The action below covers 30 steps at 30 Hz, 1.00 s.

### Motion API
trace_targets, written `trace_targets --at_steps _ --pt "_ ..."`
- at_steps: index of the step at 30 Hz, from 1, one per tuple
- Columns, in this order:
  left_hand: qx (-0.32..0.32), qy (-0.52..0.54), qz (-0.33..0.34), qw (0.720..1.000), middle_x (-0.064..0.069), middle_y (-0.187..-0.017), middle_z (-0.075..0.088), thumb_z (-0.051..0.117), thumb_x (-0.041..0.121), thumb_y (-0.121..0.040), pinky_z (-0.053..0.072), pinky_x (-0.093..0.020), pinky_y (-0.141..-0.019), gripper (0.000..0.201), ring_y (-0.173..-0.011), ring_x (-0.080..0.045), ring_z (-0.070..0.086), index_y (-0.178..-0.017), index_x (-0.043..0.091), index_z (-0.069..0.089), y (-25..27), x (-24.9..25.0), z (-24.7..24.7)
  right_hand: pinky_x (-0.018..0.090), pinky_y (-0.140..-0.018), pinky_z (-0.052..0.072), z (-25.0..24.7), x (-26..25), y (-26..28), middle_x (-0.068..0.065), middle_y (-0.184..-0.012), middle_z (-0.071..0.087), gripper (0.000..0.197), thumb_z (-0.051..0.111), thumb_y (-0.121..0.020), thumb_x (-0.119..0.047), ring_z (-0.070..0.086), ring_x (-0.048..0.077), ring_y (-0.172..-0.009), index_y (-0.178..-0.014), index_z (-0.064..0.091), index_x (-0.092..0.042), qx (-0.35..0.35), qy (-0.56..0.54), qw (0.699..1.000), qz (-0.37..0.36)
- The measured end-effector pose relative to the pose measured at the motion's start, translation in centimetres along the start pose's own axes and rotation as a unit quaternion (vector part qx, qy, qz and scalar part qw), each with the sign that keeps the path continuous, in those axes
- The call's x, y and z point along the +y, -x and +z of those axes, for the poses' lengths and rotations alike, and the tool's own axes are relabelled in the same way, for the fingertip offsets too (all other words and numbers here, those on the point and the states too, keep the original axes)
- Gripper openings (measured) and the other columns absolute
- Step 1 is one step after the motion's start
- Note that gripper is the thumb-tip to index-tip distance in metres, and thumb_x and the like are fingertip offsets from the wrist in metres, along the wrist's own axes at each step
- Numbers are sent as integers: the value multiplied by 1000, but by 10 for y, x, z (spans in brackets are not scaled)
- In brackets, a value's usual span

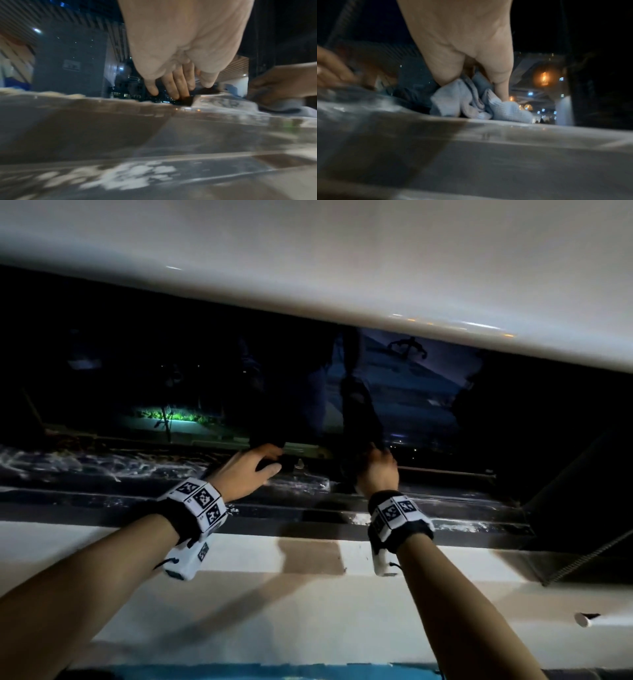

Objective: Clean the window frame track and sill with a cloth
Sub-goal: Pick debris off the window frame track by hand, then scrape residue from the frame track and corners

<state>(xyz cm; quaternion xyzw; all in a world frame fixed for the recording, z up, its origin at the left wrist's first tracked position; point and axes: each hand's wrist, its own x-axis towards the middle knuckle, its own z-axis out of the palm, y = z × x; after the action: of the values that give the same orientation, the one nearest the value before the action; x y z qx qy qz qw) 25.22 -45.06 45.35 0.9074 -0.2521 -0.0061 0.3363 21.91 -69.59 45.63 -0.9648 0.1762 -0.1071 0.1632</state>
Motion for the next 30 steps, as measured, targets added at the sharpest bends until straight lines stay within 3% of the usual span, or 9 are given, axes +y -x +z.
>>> trace_targets --at_steps 5,8,13,15,18,22,24,27,30 --pt "1 34 -1 999 2 -115 63 53 23 -94 37 -17 -82 29 -104 -10 56 -121 15 59 10 -35 -23 37 -92 42 12 -61 -12 22 -124 52 37 56 -88 -21 50 39 -115 -121 53 -8 -32 2 999 6" --pt "-4 41 5 999 2 -113 64 53 23 -95 37 -16 -82 26 -102 -8 56 -118 15 61 16 -52 -32 37 -90 45 5 -70 -20 21 -122 56 40 67 -80 -25 53 38 -114 -115 60 -7 -37 -9 998 44" --pt "7 69 17 997 5 -113 66 52 22 -95 40 -17 -85 23 -105 -10 59 -113 18 64 20 -72 -40 36 -80 48 5 -74 -15 22 -107 63 23 63 -79 -22 58 38 -104 -99 67 -9 -33 -18 999 8" --pt "15 80 27 996 6 -113 65 52 20 -94 40 -13 -83 23 -104 -9 59 -114 18 64 21 -74 -43 35 -77 47 4 -76 -11 21 -100 66 16 59 -81 -18 60 37 -99 -92 66 -8 -14 -19 1000 -11" --pt "40 96 46 993 6 -114 65 53 19 -94 38 -6 -82 24 -103 -7 58 -116 18 62 19 -69 -45 35 -81 44 -3 -89 -1 19 -103 64 16 57 -86 -17 58 35 -99 -99 63 -9 52 -47 996 -48" --pt "33 190 55 980 4 -115 63 54 27 -93 43 -23 -97 33 -105 -2 57 -125 18 52 10 -46 -44 22 -65 33 -9 -124 14 14 -93 68 9 60 -83 -15 63 29 -88 -90 61 -10 154 -164 967 -119" --pt "8 271 32 962 7 -125 57 54 47 -89 40 -31 -103 51 -114 -3 52 -133 24 44 4 -34 -40 18 -62 31 -8 -140 24 14 -89 69 9 63 -81 -11 65 24 -84 -89 61 -7 163 -233 948 -140" --pt "34 357 10 933 11 -135 50 54 74 -71 35 -36 -107 72 -122 -7 47 -132 40 40 -3 -21 -29 22 -66 41 -5 -157 36 9 -86 70 9 60 -85 -19 65 18 -81 -91 60 -12 99 -317 936 -116" --pt "109 457 -20 882 8 -127 55 68 60 -70 45 -40 -98 59 -116 -14 55 -122 46 45 -10 -10 -27 34 -80 52 0 -155 35 5 -94 70 13 60 -84 -20 65 17 -92 -96 61 -17 -34 -402 904 -139"
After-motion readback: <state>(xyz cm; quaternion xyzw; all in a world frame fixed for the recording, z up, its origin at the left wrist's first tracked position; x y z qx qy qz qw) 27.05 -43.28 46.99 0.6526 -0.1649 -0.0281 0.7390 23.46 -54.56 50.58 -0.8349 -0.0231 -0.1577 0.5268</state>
